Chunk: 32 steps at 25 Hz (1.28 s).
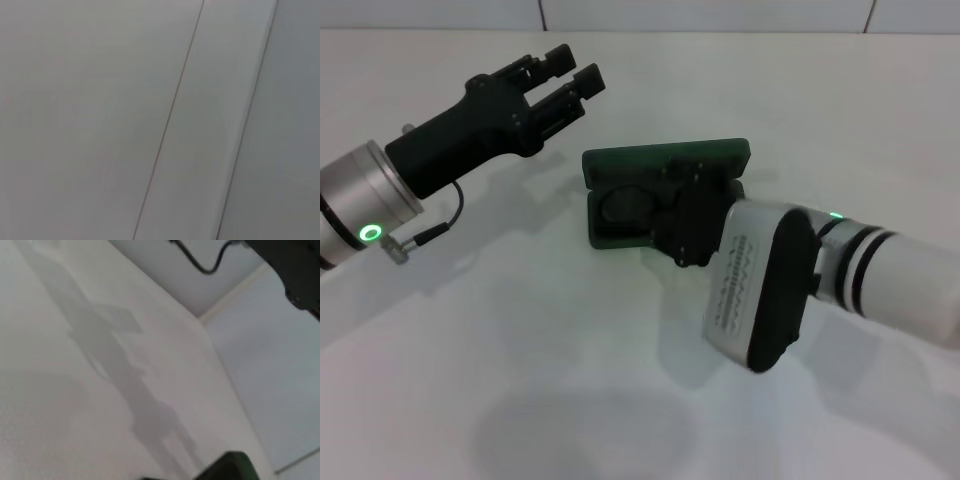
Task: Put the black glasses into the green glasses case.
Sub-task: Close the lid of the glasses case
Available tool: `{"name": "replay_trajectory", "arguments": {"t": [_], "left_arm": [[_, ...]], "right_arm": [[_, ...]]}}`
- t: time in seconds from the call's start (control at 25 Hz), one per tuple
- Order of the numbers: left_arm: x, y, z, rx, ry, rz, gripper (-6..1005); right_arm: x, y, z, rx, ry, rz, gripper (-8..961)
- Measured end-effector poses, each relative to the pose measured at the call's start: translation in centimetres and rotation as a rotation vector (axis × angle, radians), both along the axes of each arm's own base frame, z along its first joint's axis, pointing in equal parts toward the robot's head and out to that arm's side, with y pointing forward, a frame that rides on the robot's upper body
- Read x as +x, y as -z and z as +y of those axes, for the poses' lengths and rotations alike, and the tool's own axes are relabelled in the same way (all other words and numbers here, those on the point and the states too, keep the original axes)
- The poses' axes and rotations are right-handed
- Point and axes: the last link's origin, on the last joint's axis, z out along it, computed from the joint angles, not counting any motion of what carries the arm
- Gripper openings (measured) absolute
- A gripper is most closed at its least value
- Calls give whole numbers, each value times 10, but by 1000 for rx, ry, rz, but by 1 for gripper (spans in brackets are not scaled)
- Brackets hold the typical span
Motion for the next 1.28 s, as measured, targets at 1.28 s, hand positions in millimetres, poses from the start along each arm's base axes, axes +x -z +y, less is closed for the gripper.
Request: {"name": "replay_trajectory", "arguments": {"t": [1.28], "left_arm": [[41, 47, 81, -247, -124, 409, 561]], "right_arm": [[100, -149, -1, -590, 375, 639, 521]]}}
